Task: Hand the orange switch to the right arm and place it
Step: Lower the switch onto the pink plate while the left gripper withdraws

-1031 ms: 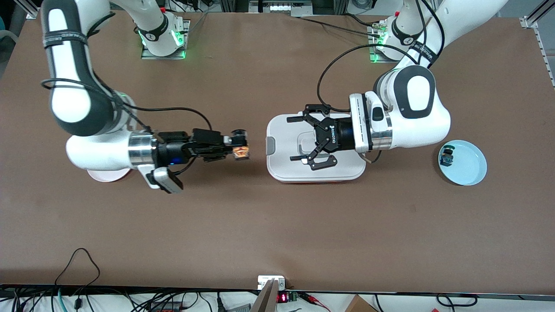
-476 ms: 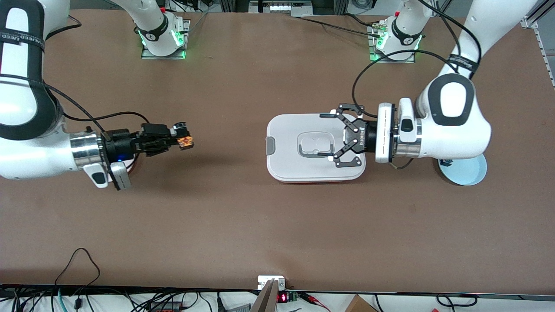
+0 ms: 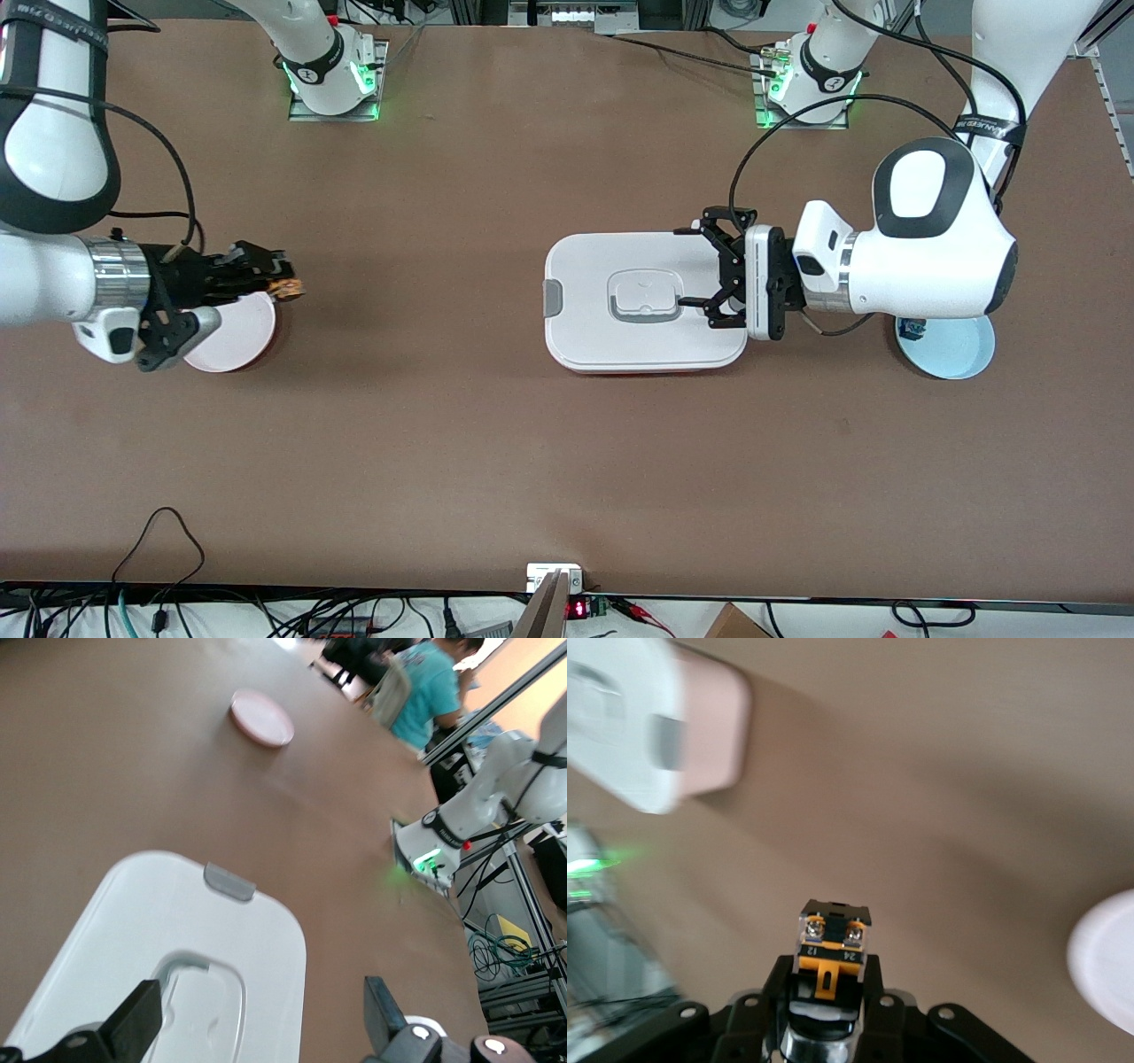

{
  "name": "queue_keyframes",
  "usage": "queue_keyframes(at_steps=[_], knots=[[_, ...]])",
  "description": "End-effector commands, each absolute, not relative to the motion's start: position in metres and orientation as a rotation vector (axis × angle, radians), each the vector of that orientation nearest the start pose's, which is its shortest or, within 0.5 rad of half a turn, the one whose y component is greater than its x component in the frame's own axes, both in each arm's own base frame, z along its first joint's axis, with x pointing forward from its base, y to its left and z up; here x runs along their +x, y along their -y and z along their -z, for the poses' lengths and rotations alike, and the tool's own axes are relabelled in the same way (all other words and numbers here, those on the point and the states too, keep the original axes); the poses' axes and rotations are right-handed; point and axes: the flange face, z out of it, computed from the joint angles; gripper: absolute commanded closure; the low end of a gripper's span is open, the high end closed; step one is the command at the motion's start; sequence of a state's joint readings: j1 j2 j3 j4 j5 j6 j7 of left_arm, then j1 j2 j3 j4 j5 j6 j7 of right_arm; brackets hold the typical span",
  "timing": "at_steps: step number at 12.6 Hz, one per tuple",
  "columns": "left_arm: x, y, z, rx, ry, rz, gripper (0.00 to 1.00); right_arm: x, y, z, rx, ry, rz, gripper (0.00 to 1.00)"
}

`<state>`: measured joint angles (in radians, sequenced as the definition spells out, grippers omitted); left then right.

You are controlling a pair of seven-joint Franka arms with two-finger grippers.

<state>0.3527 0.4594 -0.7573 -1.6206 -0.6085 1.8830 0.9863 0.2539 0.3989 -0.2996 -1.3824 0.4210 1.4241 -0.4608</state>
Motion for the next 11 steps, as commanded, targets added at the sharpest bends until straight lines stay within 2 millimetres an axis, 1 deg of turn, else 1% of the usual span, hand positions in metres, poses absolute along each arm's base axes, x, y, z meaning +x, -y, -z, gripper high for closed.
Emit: queue_keyframes(at_steps=[1,2,3,5,6,7,9,10,11], knots=[[0.6,0.233,-0.44,2.091,1.172,0.005,0.0,0.611,-0.036,-0.475,-2.856,0.585,-0.296,1.0],[0.599,0.226,-0.446,2.151,1.185,0.088,0.0,0.601,-0.027,-0.469,-2.921,0.59,-0.258,1.0],[0.599,0.216,-0.456,2.222,1.194,0.166,0.0,0.589,-0.019,-0.458,-2.973,0.531,-0.236,1.0],[0.601,0.197,-0.466,2.365,1.139,0.31,0.0,0.569,-0.01,-0.434,-3.043,0.472,-0.219,1.0],[0.599,0.188,-0.468,2.449,1.12,0.39,0.0,0.563,-0.009,-0.419,-3.05,0.461,-0.197,1.0],[0.6,0.178,-0.475,2.544,1.091,0.441,0.0,0.56,-0.008,-0.404,-3.064,0.446,-0.178,1.0],[0.601,0.159,-0.498,2.734,0.973,0.525,0.0,0.55,-0.004,-0.372,-3.117,0.41,-0.143,1.0],[0.6,0.156,-0.51,2.821,0.906,0.558,0.0,0.545,-0.001,-0.357,-3.136,0.397,-0.12,1.0],[0.6,0.152,-0.516,2.914,0.839,0.589,0.0,0.541,0.007,-0.343,-3.146,0.379,-0.092,1.0]])
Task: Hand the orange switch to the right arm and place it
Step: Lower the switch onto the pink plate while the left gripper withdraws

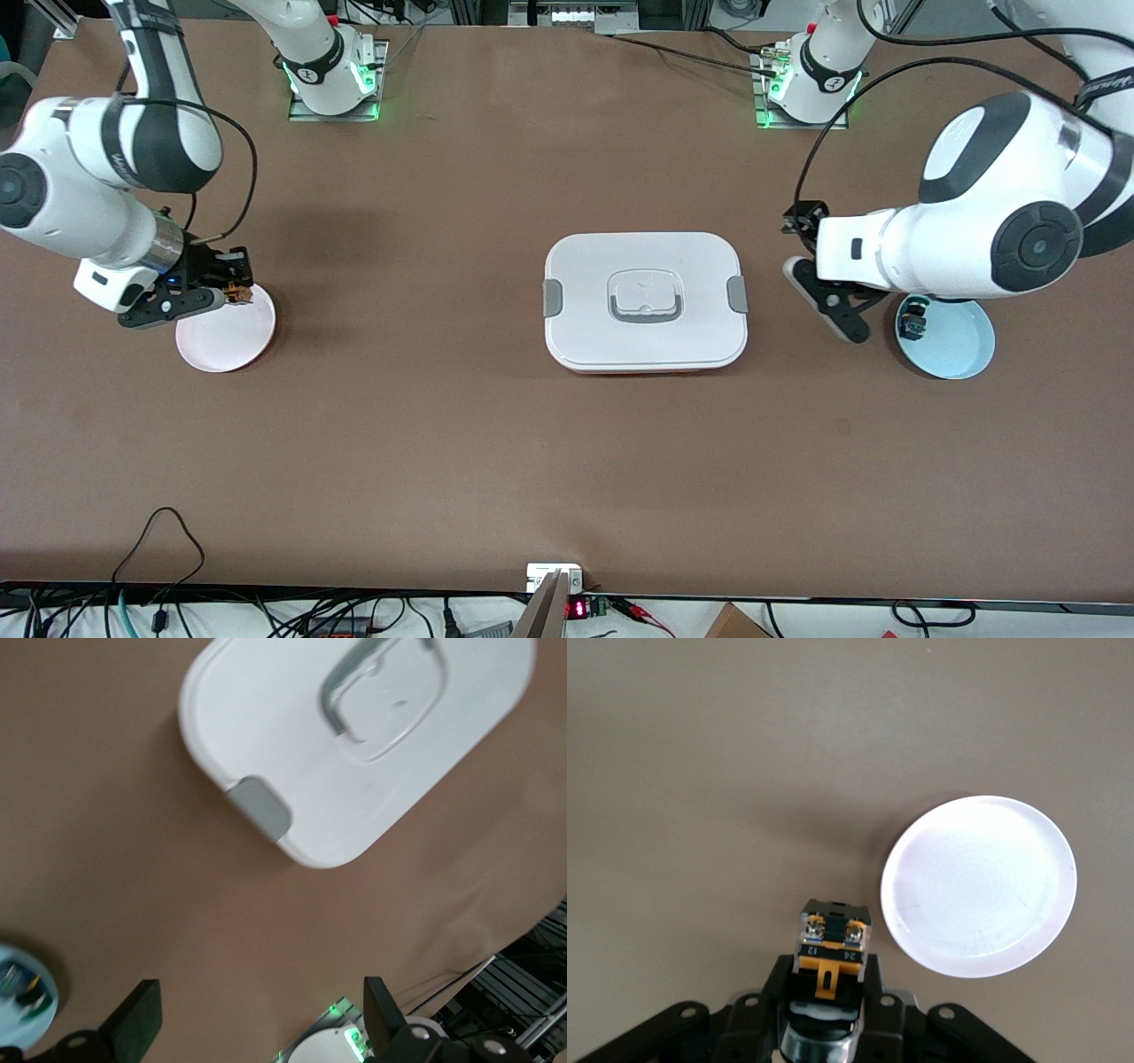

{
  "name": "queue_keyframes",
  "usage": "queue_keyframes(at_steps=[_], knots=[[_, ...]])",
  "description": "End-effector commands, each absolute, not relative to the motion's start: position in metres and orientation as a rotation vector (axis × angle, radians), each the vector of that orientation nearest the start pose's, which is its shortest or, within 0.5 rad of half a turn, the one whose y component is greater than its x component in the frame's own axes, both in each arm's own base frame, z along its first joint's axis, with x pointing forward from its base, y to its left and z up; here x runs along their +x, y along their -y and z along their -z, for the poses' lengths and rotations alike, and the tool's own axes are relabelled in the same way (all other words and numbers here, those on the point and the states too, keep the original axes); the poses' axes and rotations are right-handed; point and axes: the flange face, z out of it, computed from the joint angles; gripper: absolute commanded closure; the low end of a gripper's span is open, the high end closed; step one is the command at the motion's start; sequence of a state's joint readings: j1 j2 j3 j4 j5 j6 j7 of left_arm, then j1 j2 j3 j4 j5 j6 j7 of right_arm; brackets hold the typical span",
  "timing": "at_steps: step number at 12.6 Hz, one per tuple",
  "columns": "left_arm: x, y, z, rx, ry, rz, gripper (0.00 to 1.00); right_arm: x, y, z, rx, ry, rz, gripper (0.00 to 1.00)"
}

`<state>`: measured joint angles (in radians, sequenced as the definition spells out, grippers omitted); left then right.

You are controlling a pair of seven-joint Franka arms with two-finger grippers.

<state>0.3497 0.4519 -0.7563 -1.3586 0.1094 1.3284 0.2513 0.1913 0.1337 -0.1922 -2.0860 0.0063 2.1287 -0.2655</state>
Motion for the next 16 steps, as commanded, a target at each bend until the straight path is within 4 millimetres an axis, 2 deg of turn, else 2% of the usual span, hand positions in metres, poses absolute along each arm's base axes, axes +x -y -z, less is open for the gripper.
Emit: queue_keyframes(at_steps=[1,2,4,5,7,9,11,12,15,16], knots=[[0.599,0.145,-0.521,-2.959,-0.77,-0.607,0.0,0.537,0.009,-0.328,-3.151,0.376,-0.061,1.0],[0.602,0.135,-0.531,-2.962,-0.7,-0.594,0.0,0.536,0.018,-0.31,-3.16,0.358,-0.053,1.0],[0.604,0.104,-0.569,-2.978,-0.57,-0.47,0.0,0.534,0.027,-0.297,-3.176,0.36,-0.054,1.0],[0.605,0.104,-0.584,-2.971,-0.528,-0.364,0.0,0.535,0.029,-0.29,-3.179,0.357,-0.055,1.0],[0.595,0.08,-0.597,-3.03,-0.286,-0.263,0.0,0.538,0.041,-0.275,-3.192,0.361,-0.04,1.0],[0.577,0.059,-0.602,-3.114,-0.066,-0.169,0.0,0.542,0.044,-0.259,-3.195,0.399,-0.009,1.0],[0.558,0.049,-0.609,-3.11,-0.04,0.006,0.0,0.544,0.051,-0.246,-3.199,0.413,0.013,1.0],[0.553,0.044,-0.605,-3.114,-0.027,0.032,0.0,0.544,0.051,-0.238,-3.2,0.423,0.018,1.0],[0.555,0.027,-0.6,-3.114,0.013,0.024,0.0,0.547,0.054,-0.215,-3.209,0.44,0.069,1.0],[0.554,0.032,-0.6,-3.111,0.004,0.015,0.0,0.547,0.056,-0.209,-3.211,0.437,0.071,1.0]])
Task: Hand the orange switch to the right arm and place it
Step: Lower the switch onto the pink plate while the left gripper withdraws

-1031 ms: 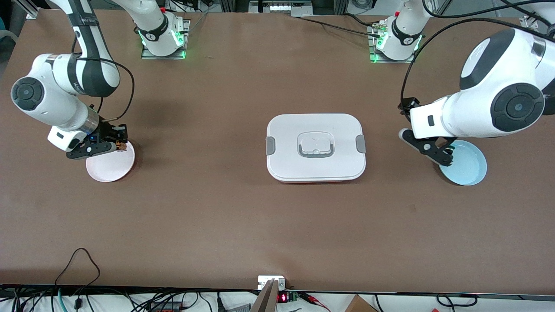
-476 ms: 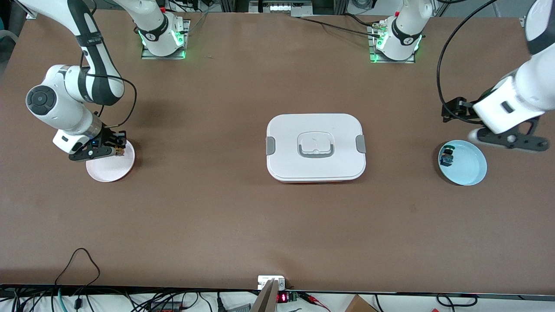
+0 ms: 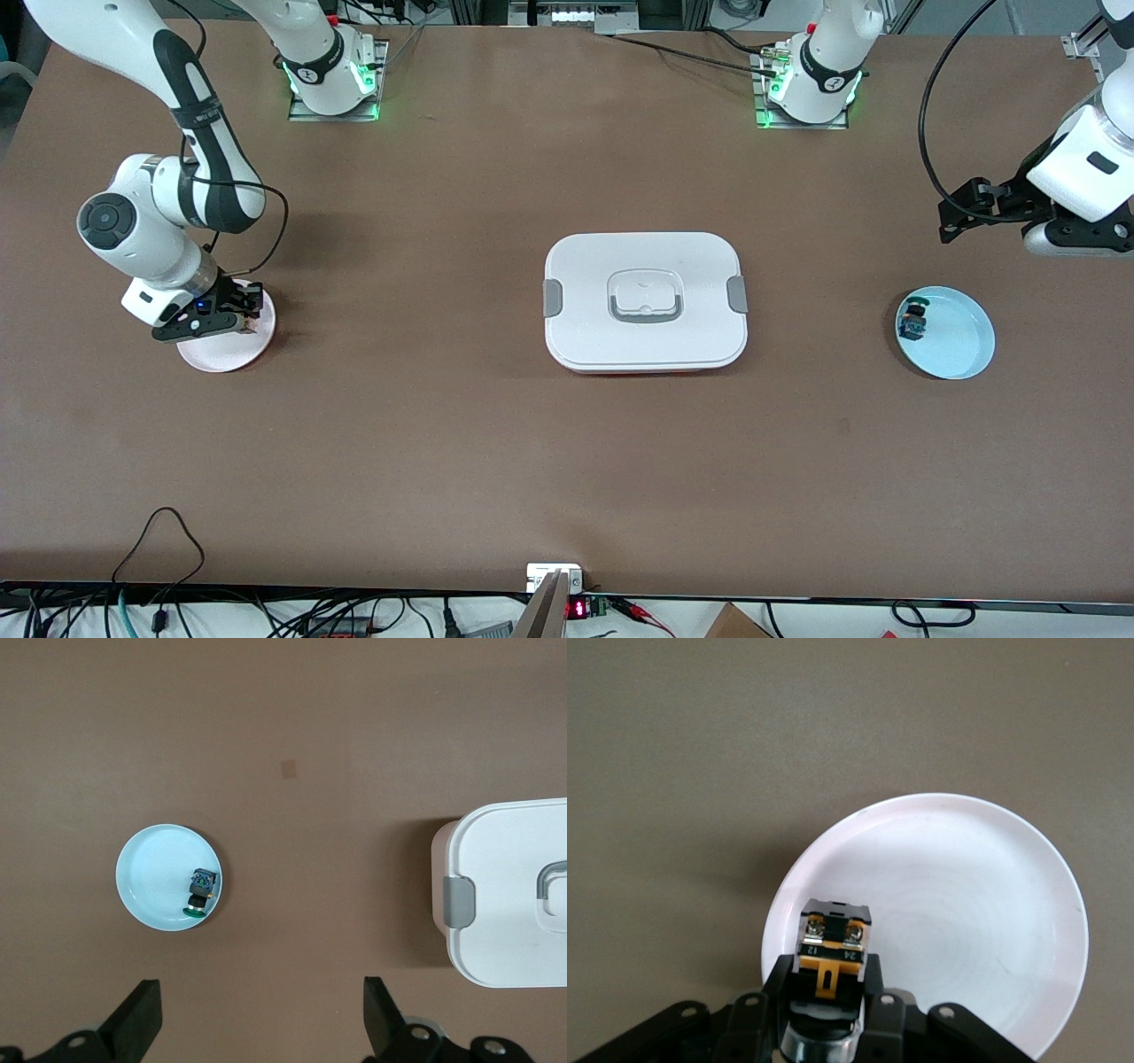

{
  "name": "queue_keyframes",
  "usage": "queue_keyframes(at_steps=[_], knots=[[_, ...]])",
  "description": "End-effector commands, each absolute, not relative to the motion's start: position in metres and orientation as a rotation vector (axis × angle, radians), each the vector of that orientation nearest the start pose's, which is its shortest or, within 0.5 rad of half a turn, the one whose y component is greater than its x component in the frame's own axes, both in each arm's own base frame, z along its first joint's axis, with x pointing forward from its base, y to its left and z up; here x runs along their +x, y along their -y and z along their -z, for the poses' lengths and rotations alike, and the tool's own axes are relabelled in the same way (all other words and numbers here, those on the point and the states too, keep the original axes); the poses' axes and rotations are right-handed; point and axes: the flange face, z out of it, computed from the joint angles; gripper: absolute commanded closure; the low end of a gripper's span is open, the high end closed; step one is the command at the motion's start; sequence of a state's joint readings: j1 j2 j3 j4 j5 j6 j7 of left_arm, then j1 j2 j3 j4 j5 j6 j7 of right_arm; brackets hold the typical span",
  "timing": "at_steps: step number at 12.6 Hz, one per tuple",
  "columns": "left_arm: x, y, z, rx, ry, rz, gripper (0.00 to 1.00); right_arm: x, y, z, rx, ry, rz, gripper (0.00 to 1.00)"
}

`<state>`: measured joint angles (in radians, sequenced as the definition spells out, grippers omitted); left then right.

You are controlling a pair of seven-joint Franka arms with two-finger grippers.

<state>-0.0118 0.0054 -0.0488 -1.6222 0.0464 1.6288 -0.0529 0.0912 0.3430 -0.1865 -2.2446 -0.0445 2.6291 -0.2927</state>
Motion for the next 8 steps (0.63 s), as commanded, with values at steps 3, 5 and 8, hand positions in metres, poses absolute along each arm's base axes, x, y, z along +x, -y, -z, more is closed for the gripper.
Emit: queue_keyframes(at_steps=[3,5,8], knots=[[0.557,0.031,-0.597,-3.111,-0.002,-0.04,0.0,0.546,0.06,-0.2,-3.214,0.426,0.068,0.94],[0.557,0.028,-0.597,-3.111,-0.004,-0.048,0.0,0.545,0.06,-0.2,-3.212,0.423,0.064,0.53],[0.558,0.025,-0.597,-3.12,-0.023,-0.044,0.0,0.545,0.061,-0.222,-3.207,0.415,0.055,0.0]])
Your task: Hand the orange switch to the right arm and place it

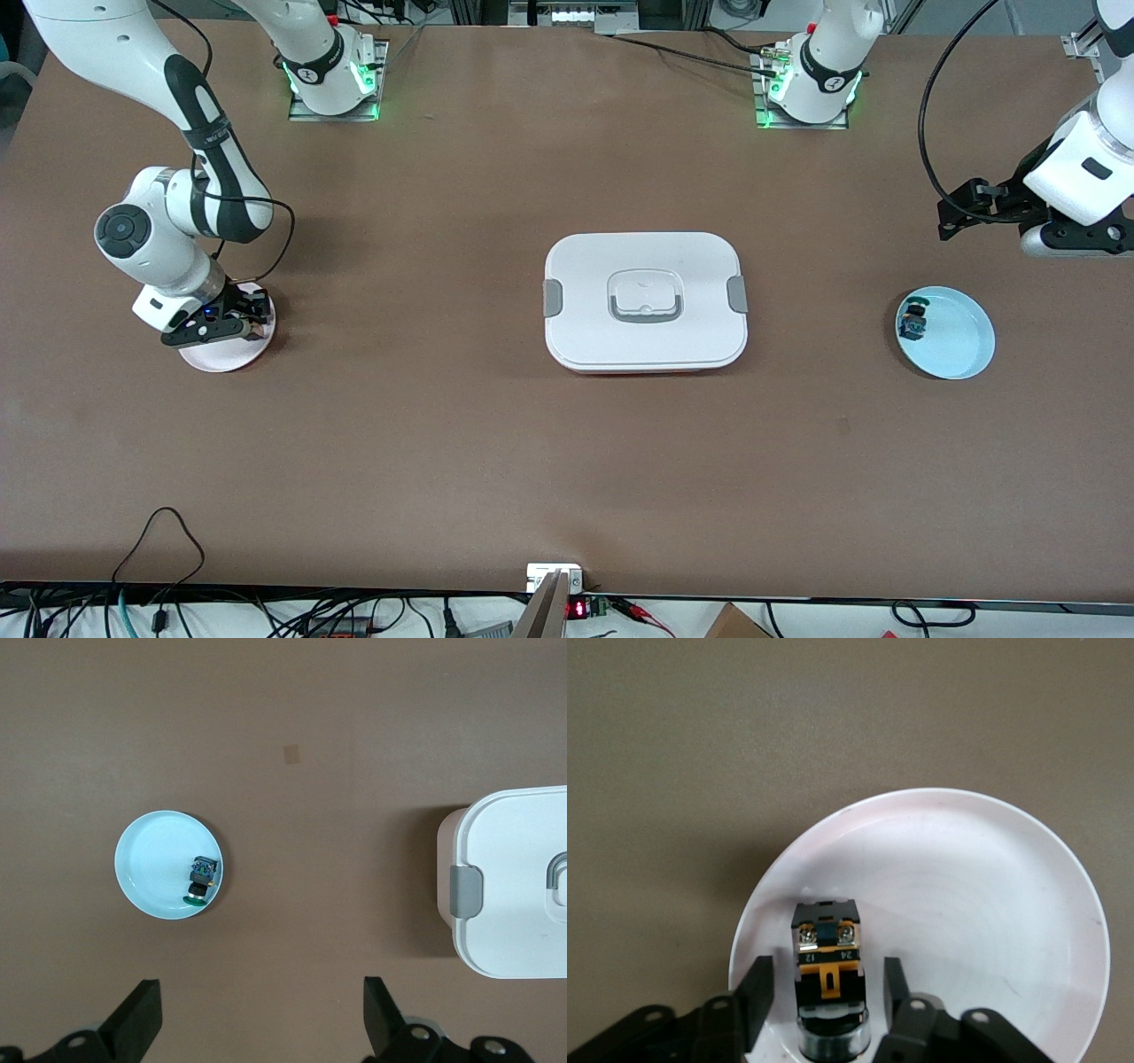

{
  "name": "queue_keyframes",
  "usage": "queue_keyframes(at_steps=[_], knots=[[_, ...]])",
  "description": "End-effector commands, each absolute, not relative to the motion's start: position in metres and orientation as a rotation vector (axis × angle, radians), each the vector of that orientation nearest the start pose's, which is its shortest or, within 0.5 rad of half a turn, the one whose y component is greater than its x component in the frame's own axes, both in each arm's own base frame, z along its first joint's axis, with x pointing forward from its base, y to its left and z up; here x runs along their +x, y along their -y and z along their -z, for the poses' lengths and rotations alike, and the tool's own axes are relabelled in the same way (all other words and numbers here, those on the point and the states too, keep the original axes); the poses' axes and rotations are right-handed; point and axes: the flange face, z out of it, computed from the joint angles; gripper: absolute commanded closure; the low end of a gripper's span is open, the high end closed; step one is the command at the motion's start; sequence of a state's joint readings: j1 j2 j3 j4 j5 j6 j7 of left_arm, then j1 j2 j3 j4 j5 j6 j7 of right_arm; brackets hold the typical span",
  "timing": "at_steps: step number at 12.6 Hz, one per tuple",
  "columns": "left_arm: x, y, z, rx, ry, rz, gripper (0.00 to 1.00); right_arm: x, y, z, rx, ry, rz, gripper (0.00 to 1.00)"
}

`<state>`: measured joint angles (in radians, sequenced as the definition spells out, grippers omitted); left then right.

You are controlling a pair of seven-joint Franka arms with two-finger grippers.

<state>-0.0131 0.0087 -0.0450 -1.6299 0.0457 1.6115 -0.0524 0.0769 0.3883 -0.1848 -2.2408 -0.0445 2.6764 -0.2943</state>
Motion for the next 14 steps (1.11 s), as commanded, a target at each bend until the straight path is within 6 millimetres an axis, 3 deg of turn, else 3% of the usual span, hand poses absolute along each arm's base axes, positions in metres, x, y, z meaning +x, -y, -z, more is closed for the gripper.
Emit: queue_keyframes(at_steps=[1,4,11,14], knots=[[0.558,0.028,-0.598,-3.119,-0.035,-0.039,0.0,0.543,0.06,-0.238,-3.199,0.405,0.02,0.0],[0.558,0.031,-0.598,-3.12,-0.037,-0.037,0.0,0.542,0.049,-0.301,-3.182,0.39,0.0,0.0],[0.558,0.03,-0.598,-3.12,-0.033,-0.042,0.0,0.546,-0.041,-0.481,-3.16,0.306,-0.147,0.0],[0.558,0.03,-0.597,-3.12,-0.033,-0.044,0.0,0.544,-0.069,-0.561,-3.111,0.27,-0.123,0.0]])
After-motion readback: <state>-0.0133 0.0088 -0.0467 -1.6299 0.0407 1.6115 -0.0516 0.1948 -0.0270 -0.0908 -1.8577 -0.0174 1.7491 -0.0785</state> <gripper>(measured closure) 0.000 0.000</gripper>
